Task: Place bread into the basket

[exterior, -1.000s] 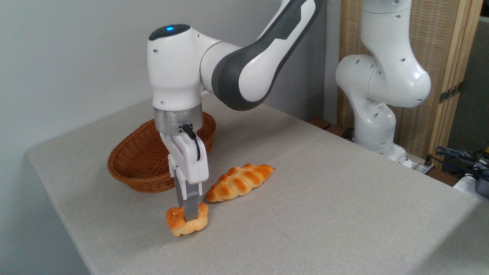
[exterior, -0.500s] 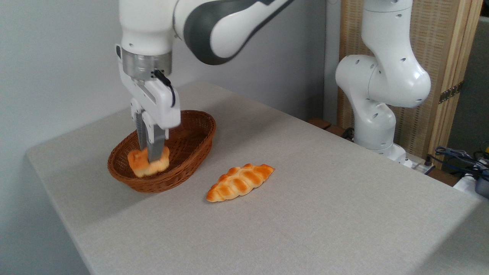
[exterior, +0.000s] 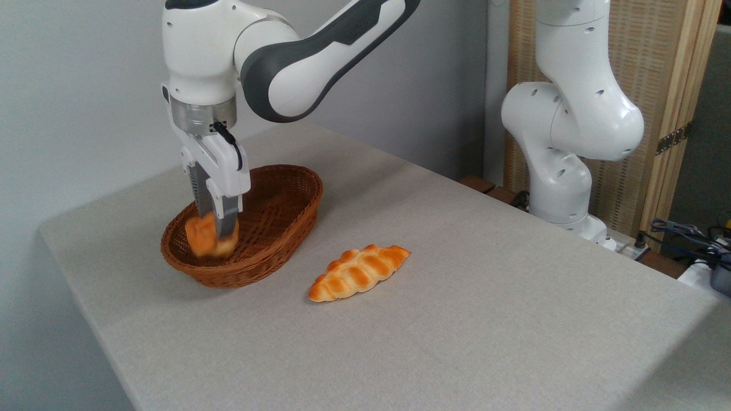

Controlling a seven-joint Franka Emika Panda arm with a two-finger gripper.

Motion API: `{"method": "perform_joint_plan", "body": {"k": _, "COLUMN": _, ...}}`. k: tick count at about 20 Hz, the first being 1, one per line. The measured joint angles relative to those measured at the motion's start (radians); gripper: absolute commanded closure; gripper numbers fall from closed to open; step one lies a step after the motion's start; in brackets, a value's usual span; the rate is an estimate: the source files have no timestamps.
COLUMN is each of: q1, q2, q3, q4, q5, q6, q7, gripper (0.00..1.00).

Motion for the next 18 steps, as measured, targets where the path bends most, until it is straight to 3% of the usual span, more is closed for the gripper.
{"method": "perform_joint_plan", "body": {"k": 6, "q1": 0.000, "q2": -0.004, "q3": 0.003, "q4": 0.009, "q5": 0.024, "q6": 0.000, "q7": 0.002, "gripper": 0.00}}
{"method": "perform_joint_plan", "body": {"k": 8, "q1": 0.000, "q2": -0.037, "q3": 0.032, "q4": 0.019, "q5": 0.063, "q6": -0.019, "q7": 0.002, "gripper": 0.00}}
{"method": "perform_joint_plan", "body": {"k": 10, "q1": 0.000, "q2": -0.096, "q3": 0.090, "q4": 0.033, "q5": 0.087, "q6": -0.130, "q7": 0.036, "gripper": 0.00}}
{"method": "perform_joint_plan", "body": {"k": 14, "q1": -0.012, "q2": -0.179, "q3": 0.226, "q4": 0.127, "q5": 0.107, "q6": -0.439, "q7": 0.203, "gripper": 0.00}}
{"method": "perform_joint_plan", "body": {"k": 18, "q1": -0.033, "q2": -0.183, "q3": 0.351, "q4": 0.221, "q5": 0.117, "q6": -0.561, "q7": 0.275, "gripper": 0.00}}
